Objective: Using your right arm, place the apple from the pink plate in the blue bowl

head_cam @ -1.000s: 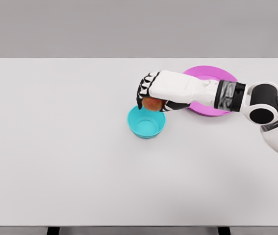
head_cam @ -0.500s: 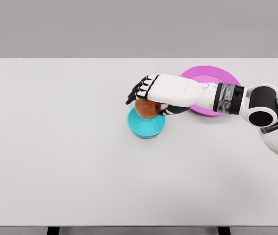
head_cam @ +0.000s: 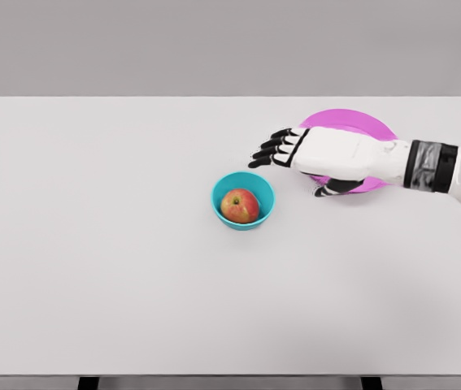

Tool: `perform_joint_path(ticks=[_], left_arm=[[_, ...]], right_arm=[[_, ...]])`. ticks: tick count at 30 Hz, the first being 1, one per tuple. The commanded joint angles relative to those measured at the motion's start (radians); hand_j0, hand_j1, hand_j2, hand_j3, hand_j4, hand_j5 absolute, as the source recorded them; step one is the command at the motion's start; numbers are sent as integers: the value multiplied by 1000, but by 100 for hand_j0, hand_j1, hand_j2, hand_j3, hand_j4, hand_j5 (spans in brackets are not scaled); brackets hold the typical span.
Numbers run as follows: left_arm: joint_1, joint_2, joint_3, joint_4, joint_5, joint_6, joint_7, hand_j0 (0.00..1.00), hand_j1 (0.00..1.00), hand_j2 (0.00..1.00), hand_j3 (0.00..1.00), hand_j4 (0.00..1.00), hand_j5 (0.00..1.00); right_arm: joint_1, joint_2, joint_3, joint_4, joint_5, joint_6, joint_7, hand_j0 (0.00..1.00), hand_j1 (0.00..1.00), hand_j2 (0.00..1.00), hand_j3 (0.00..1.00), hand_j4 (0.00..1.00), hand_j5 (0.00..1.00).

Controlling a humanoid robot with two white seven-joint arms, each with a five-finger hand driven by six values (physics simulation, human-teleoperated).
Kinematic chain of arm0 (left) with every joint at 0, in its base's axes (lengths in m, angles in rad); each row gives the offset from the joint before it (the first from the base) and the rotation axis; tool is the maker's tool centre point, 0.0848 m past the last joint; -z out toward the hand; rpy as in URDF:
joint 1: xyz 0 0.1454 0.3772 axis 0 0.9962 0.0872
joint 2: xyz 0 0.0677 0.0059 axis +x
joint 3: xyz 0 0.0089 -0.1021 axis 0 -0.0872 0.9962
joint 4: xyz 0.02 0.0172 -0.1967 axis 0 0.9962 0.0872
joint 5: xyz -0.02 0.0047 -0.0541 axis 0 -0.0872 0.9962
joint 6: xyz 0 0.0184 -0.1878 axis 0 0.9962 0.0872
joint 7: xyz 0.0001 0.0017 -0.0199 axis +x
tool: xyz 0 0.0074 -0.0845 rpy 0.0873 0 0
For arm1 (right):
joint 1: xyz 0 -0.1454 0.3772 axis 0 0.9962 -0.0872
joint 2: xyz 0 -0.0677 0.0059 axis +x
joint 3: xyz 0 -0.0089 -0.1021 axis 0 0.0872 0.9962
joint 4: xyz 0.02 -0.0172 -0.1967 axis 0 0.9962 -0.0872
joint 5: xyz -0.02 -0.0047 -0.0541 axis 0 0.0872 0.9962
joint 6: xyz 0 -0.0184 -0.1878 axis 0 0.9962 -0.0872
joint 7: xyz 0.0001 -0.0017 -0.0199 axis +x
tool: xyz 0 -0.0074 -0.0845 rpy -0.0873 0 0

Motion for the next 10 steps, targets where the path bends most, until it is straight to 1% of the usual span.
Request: perform_joint_path(ticks=[1, 2, 3, 4, 5, 7, 10], left_arm=[[0, 0, -1, 0, 0, 0, 0, 100, 100, 100, 100, 100, 100], [2, 0, -1, 0, 0, 0, 0, 100, 100, 100, 100, 100, 100], [0, 0, -1, -1, 1, 0, 0, 100, 100, 100, 100, 100, 100], [2, 0, -1, -1, 3, 0, -2, 100, 100, 100, 100, 100, 100], [0, 0, -1, -1, 3, 0, 0, 100, 100, 100, 100, 100, 100], [0, 0, -1, 0, 1, 0, -2, 100, 100, 100, 100, 100, 100], [0, 0, 1, -3, 4, 0, -2, 100, 100, 100, 100, 100, 100]], right_arm=[[8, -93, -45, 0, -42, -41, -1, 100, 100, 100, 100, 100, 100], [54, -119, -95, 0, -42, -72, -1, 100, 100, 100, 100, 100, 100], [92, -132, -137, 0, -44, -95, -1, 100, 100, 100, 100, 100, 100], [140, -135, -197, 0, -44, -101, -1, 100, 100, 100, 100, 100, 100], [178, -136, -238, 0, -44, -101, -1, 100, 100, 100, 100, 100, 100], [203, -139, -266, 0, -44, -101, -1, 100, 100, 100, 100, 100, 100], [203, -136, -267, 0, -44, -101, -1, 100, 100, 100, 100, 100, 100]])
